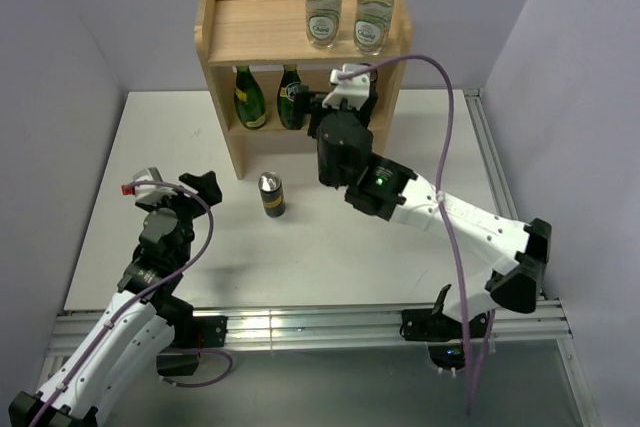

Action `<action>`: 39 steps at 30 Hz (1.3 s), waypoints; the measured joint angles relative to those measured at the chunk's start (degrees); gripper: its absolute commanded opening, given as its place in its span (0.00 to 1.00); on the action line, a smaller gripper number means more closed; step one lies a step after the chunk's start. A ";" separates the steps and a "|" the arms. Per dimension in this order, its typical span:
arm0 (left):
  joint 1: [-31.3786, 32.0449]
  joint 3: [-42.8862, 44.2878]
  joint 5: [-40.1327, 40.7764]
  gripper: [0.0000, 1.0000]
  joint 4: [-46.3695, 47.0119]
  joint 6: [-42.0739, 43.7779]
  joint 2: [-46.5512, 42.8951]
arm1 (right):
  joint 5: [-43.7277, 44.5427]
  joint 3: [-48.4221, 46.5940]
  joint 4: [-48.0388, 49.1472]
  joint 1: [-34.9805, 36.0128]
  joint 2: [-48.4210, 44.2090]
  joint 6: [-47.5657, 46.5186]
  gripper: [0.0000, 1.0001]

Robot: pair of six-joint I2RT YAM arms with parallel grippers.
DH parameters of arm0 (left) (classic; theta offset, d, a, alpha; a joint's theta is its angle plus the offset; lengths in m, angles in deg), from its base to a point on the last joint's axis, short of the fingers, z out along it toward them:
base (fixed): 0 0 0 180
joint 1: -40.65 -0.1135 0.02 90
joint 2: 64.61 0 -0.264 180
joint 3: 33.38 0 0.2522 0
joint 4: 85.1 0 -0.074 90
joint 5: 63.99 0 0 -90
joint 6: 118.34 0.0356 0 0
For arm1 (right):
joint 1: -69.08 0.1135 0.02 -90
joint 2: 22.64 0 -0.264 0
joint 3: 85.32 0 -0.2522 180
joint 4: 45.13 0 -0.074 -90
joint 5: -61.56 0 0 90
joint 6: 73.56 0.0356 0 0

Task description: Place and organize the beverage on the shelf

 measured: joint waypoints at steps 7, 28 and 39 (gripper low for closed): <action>0.00 -1.86 -3.76 0.99 4.22 -1.79 3.89 | 3.67 14.84 -5.40 7.45 -13.38 12.50 0.94; 12.20 -14.25 -13.92 0.99 42.51 1.86 31.36 | 8.33 37.38 -31.08 10.75 -33.29 44.48 0.94; 15.32 -12.37 -14.82 0.99 52.63 6.03 43.69 | 8.98 39.52 -33.55 10.75 -33.90 47.32 0.95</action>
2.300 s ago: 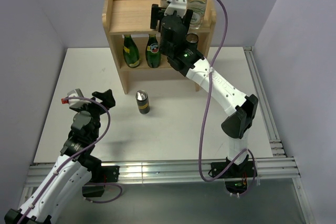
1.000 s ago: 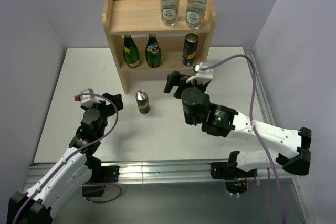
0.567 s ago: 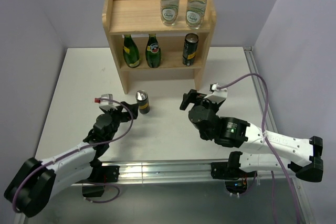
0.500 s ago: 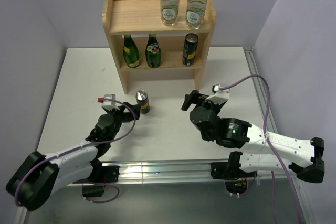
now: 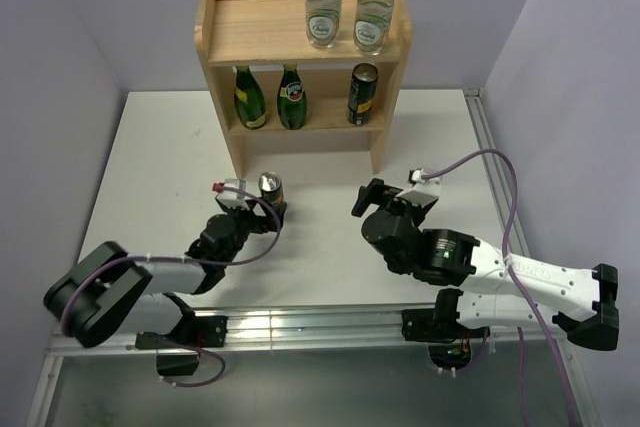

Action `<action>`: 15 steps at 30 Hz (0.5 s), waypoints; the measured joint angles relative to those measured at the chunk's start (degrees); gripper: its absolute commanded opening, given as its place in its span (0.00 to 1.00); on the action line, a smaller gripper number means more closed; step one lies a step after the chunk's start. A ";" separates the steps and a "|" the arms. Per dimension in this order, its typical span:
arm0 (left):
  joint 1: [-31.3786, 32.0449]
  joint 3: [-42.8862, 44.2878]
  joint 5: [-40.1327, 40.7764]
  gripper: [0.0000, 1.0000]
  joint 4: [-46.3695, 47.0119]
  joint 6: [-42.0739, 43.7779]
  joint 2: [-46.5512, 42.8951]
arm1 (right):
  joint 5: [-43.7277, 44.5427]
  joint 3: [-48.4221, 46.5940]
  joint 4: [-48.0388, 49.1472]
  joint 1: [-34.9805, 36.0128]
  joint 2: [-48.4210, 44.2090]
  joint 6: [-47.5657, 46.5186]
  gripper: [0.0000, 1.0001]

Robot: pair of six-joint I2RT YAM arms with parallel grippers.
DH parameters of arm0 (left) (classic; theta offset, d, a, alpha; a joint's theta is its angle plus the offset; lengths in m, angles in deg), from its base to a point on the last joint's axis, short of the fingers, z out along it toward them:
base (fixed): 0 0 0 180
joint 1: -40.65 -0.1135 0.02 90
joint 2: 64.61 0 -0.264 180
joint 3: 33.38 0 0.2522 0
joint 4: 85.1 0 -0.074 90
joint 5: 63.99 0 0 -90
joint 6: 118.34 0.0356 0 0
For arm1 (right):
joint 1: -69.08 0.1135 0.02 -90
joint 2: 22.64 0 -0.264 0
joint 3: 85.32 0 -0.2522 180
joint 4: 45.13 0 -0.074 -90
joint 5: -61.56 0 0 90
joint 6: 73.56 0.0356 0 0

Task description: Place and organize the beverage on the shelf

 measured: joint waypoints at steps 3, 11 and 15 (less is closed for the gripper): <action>0.20 3.02 -0.13 0.99 1.53 0.81 7.37 | 0.02 0.37 -0.35 0.00 -0.04 0.42 0.95; 0.22 10.60 1.27 0.78 5.53 2.93 20.81 | 0.39 2.21 -2.58 -0.09 -2.80 2.19 0.95; 0.22 12.92 3.61 0.50 6.01 3.52 23.69 | 0.66 3.54 -4.28 -0.44 -5.03 2.91 0.95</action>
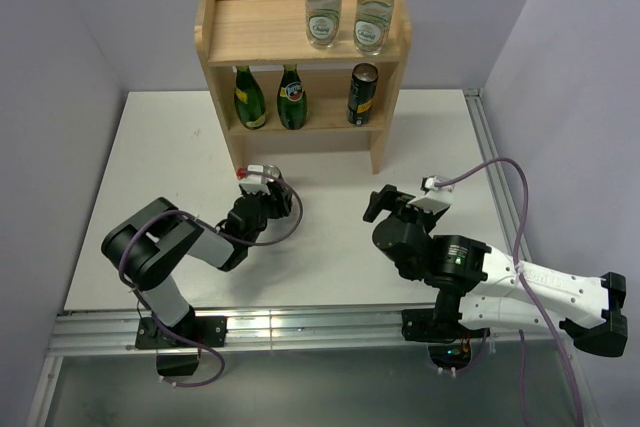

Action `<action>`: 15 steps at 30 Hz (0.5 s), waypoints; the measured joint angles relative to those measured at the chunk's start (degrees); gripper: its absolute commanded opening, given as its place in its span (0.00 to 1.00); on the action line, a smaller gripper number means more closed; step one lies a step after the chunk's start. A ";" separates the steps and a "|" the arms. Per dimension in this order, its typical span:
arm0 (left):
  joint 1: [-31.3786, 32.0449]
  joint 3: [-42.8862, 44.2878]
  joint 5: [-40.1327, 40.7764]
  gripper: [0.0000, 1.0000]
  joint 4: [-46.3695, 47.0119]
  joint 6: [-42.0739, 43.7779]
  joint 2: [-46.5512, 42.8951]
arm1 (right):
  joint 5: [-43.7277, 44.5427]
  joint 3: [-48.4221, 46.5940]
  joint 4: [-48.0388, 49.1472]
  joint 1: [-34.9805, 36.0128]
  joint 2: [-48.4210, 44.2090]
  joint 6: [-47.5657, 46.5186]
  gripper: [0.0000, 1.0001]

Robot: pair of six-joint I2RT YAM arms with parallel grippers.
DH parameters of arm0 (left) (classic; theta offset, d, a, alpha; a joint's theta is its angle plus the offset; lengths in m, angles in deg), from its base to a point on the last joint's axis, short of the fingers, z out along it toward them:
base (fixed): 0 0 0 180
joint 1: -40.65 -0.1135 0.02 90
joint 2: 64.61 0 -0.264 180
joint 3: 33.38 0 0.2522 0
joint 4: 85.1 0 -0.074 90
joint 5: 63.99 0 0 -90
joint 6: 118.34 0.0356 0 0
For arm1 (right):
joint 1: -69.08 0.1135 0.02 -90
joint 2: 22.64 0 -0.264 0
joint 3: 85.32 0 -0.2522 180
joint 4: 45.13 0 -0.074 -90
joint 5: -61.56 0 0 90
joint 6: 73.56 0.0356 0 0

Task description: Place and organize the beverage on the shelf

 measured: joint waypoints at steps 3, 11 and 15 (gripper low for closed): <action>0.00 1.09 1.60 0.00 0.37 0.04 1.16 | 0.02 0.66 -0.17 -0.28 -0.94 0.11 0.95; 1.09 3.56 4.59 0.00 -8.50 0.24 -1.88 | -0.02 0.72 -0.11 -0.92 -0.57 -0.11 0.94; 4.52 10.19 7.98 0.00 -23.10 1.86 -6.01 | -0.02 0.90 0.07 -0.92 -0.28 -0.11 0.94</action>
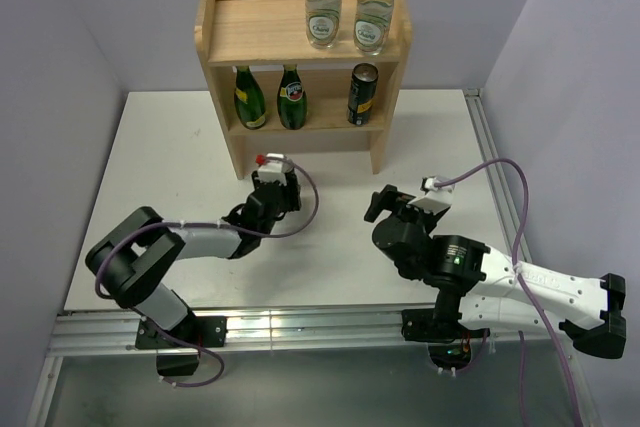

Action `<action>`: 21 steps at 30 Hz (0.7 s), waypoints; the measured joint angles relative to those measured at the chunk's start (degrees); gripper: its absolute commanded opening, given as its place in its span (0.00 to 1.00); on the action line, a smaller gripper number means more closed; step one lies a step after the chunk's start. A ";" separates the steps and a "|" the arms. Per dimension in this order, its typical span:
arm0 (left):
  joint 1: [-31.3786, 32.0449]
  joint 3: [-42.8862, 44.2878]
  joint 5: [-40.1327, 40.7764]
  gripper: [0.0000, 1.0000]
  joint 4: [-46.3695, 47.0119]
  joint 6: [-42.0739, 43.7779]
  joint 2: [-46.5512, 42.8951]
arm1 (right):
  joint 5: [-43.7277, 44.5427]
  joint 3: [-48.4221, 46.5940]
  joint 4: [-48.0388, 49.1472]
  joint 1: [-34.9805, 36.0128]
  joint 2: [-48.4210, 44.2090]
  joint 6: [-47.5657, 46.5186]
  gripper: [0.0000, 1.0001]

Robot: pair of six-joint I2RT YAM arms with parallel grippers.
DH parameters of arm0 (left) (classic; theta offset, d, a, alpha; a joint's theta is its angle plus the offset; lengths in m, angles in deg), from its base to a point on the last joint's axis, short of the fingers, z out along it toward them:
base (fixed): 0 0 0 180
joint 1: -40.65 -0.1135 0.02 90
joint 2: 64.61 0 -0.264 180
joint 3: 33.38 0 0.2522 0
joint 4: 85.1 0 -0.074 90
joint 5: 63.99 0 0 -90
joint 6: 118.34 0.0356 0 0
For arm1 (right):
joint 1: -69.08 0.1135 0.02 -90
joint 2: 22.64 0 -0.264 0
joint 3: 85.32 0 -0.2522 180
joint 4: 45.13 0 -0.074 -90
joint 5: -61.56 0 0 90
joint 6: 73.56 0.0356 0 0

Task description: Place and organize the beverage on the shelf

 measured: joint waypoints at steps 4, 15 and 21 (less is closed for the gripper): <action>3.91 9.68 0.85 0.00 -11.67 1.07 -3.96 | 0.00 0.46 -0.13 -0.07 -0.04 0.20 0.94; 4.85 29.07 1.95 0.00 -22.69 3.63 -4.24 | 0.04 1.70 -1.97 -0.07 -2.71 2.19 0.94; 5.46 35.93 1.97 0.00 -26.84 5.22 1.20 | 0.46 2.43 -3.15 -0.07 -3.06 3.17 0.94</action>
